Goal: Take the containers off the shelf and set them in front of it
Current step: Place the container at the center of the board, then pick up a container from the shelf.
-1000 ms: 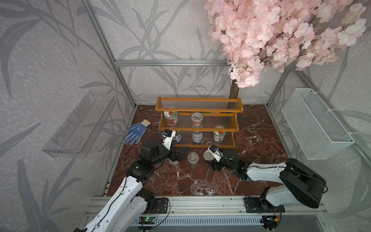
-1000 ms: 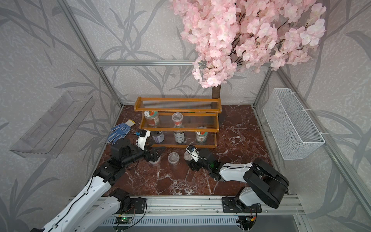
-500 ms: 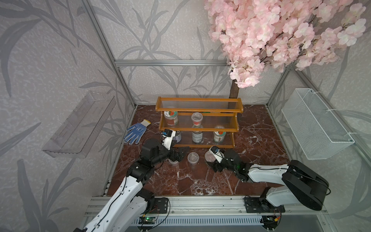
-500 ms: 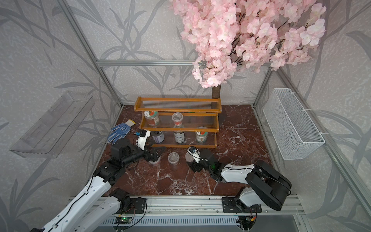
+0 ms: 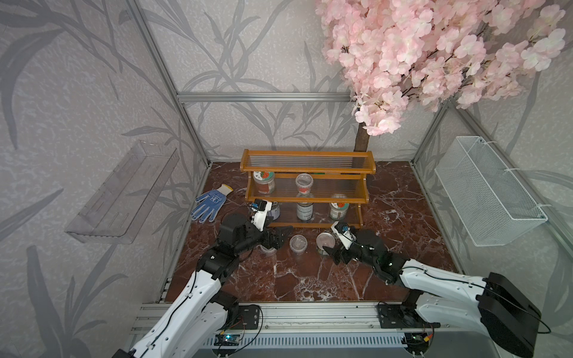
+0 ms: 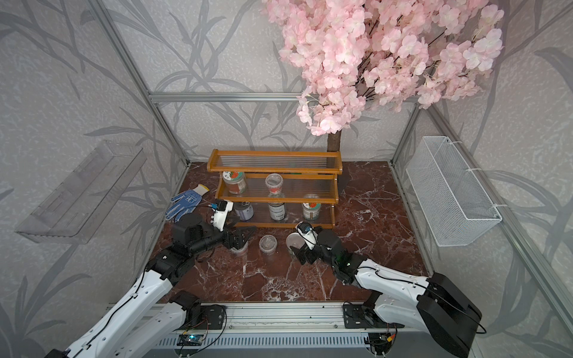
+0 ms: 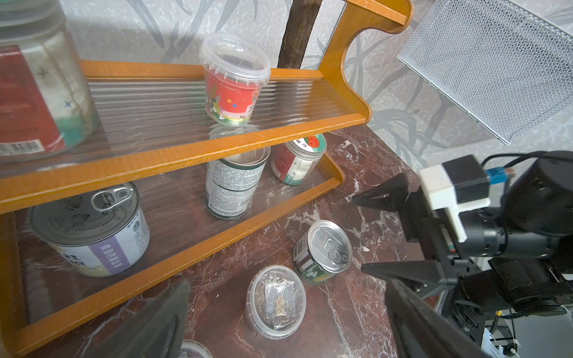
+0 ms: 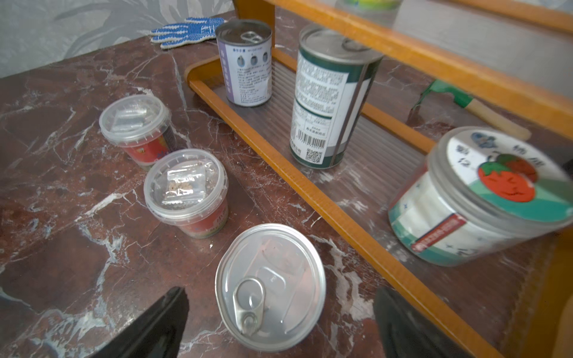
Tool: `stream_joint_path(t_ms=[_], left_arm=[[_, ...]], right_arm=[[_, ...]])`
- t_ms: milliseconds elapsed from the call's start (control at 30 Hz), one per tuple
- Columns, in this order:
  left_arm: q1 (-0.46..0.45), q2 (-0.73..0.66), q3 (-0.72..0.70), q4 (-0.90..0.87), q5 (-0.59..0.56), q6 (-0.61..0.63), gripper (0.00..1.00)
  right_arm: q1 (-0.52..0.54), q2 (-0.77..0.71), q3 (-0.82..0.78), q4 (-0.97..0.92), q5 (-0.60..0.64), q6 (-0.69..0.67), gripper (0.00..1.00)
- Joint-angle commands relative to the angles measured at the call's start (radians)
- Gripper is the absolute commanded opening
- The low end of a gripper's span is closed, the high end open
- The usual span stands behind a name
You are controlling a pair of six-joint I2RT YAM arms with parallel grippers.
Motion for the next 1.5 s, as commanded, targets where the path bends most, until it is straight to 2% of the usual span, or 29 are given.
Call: stream_joint_path(t_ms=[0,167,333,633,1367,1467], left_arm=[[0.007,0.000,0.001,0.015,-0.016,0.020,1.00],[0.007,0.015,0.003,0.026,-0.019,0.019,1.00],[0.006,0.018,0.002,0.030,-0.024,0.019,1.00],[0.007,0.015,0.008,0.017,-0.029,0.029,1.00],[0.007,0.004,-0.022,0.042,-0.039,0.028,1.00],[0.007,-0.003,-0.028,0.045,-0.041,0.023,1.00]], right_arm=[[-0.026,-0.045,0.083,-0.074,0.047,0.031,0.99],[-0.070,0.054,0.244,-0.021,0.035,0.033,0.99],[-0.084,0.232,0.419,0.037,0.032,0.054,0.99],[-0.109,0.471,0.599,0.116,0.018,0.067,0.99],[-0.113,0.743,0.853,0.125,0.073,0.022,1.00],[-0.113,0.756,0.861,0.134,0.072,0.023,0.97]])
